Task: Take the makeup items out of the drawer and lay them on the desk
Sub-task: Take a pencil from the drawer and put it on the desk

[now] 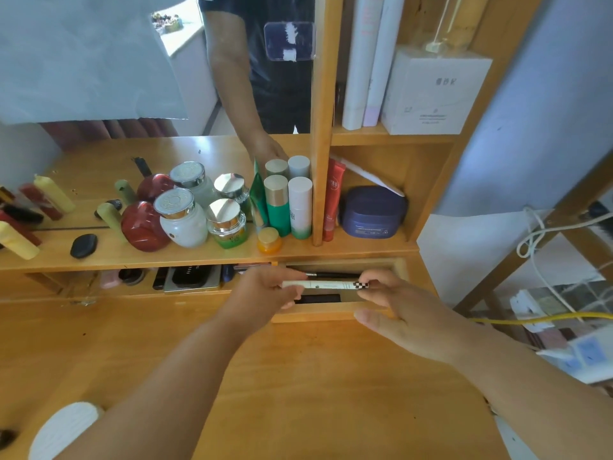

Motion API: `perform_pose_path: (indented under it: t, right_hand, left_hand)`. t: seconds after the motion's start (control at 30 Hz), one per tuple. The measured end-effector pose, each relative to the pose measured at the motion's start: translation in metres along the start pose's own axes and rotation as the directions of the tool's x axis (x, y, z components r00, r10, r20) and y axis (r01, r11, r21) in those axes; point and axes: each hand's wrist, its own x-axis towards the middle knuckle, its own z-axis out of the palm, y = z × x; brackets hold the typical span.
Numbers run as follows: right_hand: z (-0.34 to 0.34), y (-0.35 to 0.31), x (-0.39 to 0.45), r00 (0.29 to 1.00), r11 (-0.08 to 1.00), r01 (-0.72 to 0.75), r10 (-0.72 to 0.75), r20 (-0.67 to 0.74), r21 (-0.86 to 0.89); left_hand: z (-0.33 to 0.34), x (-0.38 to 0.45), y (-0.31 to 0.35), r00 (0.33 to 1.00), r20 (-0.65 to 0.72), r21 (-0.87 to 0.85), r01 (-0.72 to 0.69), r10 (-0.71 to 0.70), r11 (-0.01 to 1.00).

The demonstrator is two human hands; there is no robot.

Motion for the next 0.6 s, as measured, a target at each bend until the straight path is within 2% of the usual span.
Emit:
perform_pose_path:
  t: [0.07, 0.1, 0.17, 0.3, 0.6]
  right_hand:
    - [0.001, -0.008, -0.003, 0.999, 0.989, -0.026, 0.030, -0.028, 0.147]
    - [0.004, -0.013, -0.004, 0.997, 0.973, -0.045, 0.056, -0.045, 0.229]
    - [0.013, -0.026, -0.008, 0.991, 0.921, -0.073, 0.109, -0.073, 0.382]
    - [0.044, -0.053, -0.017, 0.988, 0.779, -0.091, 0.150, -0.043, 0.621]
    - [0.129, -0.118, -0.030, 0.983, 0.554, -0.177, 0.054, 0.177, 0.813]
  left_hand:
    - [-0.006, -0.004, 0.002, 0.995, 0.027, -0.353, 0.095, -0.091, 0.931]
    - [-0.008, -0.006, 0.002, 0.994, 0.029, -0.465, 0.109, -0.109, 0.879]
    - [-0.012, -0.010, -0.002, 0.993, 0.014, -0.580, 0.102, -0.115, 0.809]
    - [-0.026, -0.021, -0.016, 0.994, -0.005, -0.566, 0.085, -0.106, 0.820]
    - [-0.064, -0.067, -0.065, 0.972, -0.067, -0.476, 0.168, -0.226, 0.863]
